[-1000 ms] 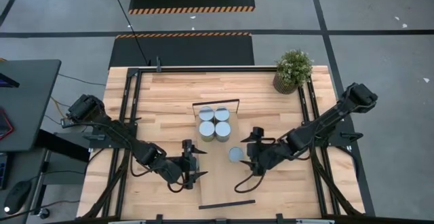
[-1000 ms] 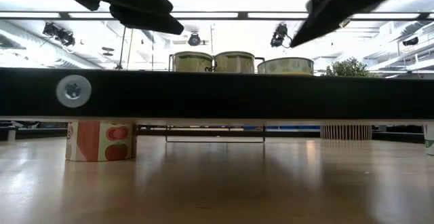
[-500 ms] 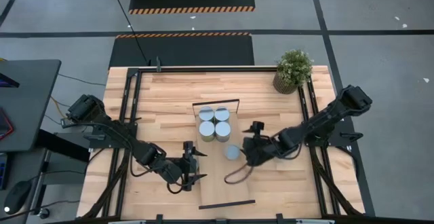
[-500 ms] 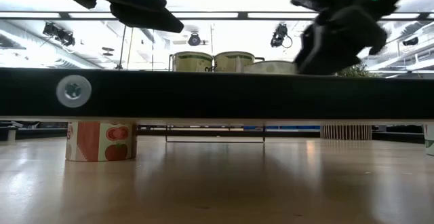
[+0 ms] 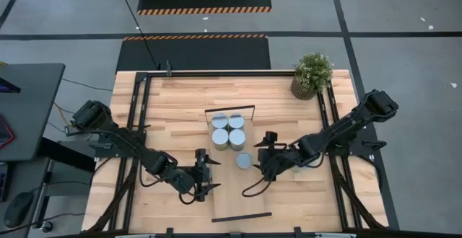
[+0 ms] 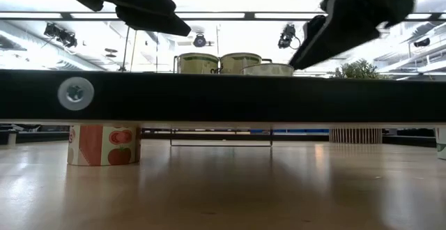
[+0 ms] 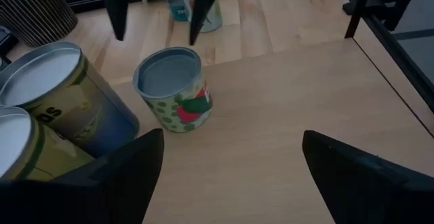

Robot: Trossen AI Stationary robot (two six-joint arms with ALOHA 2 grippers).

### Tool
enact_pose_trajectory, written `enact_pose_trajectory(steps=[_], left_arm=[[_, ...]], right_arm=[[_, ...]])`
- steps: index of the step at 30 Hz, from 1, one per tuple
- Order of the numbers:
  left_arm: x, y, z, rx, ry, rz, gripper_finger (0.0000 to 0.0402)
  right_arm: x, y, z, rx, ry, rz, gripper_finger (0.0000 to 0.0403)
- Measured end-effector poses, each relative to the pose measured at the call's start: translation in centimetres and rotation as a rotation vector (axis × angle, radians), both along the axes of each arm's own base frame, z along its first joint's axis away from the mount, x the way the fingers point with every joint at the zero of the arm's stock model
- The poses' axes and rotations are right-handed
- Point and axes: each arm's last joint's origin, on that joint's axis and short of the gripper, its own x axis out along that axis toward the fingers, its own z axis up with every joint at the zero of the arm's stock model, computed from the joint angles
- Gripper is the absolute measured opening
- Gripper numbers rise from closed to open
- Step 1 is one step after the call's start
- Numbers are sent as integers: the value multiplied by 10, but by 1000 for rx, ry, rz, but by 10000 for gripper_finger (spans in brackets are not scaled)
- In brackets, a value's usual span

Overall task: Pick and place cans onto a shelf
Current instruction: Put the small canned peas on the shelf, then put the small canned tomatoes on the shelf

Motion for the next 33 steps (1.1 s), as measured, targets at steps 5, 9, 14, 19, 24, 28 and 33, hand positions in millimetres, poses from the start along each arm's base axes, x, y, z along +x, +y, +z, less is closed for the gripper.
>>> enact_pose_trajectory(steps=[5,9,14,19,24,28,33], left_arm=[[0,0,1,-2,-9,-2,357],[1,0,1,-6,-11,-1,357],[-1,-2,1,-25,-8,1,357],[0,-1,-3,-109,47,-39,357],[-2,-1,-5,-142,74,-36,357],[-1,-3,-1,-167,104,-44,357],[0,-4,13,-140,221,-2,352]], right_arm=[[6,-14,-5,-86,-13,-69,356],[2,-24,-4,-131,9,-116,356],[-3,-15,6,-66,-32,-69,356],[-1,4,15,29,-110,85,356],[-3,11,15,40,-121,103,356],[-4,16,15,65,-129,112,356],[-6,19,14,84,-126,107,356]])
